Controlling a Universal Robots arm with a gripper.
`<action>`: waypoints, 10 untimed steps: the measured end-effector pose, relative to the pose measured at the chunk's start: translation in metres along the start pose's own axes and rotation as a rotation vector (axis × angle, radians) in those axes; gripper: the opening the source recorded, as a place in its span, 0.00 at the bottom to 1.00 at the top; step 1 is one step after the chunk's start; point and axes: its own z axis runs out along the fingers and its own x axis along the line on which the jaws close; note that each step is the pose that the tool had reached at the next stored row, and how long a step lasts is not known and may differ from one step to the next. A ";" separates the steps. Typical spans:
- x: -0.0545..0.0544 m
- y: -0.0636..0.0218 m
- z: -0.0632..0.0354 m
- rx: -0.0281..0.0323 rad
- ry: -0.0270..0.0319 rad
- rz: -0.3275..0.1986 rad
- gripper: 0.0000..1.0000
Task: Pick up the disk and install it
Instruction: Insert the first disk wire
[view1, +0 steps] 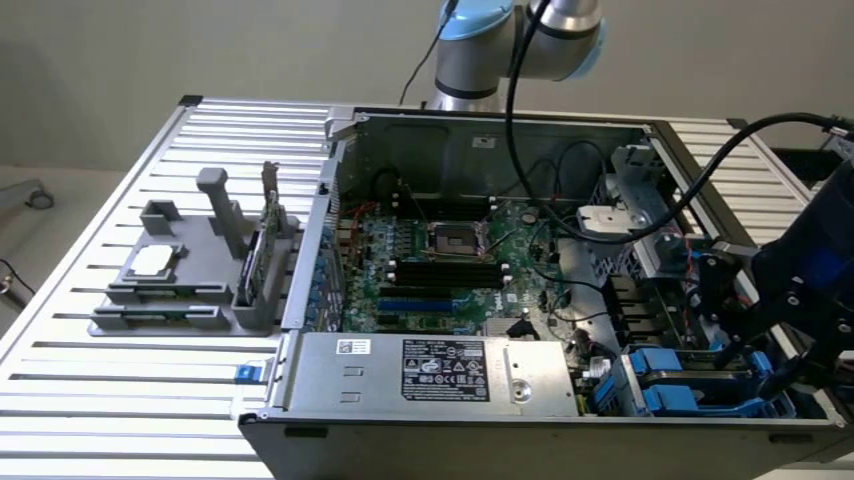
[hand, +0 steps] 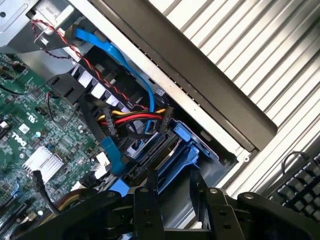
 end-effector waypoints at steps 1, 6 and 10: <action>0.000 0.0000 0.0000 0.0017 0.0002 0.013 0.39; 0.000 -0.0001 -0.0001 0.0079 0.0048 0.067 0.39; 0.000 -0.0002 -0.0001 0.0007 0.0176 0.103 0.39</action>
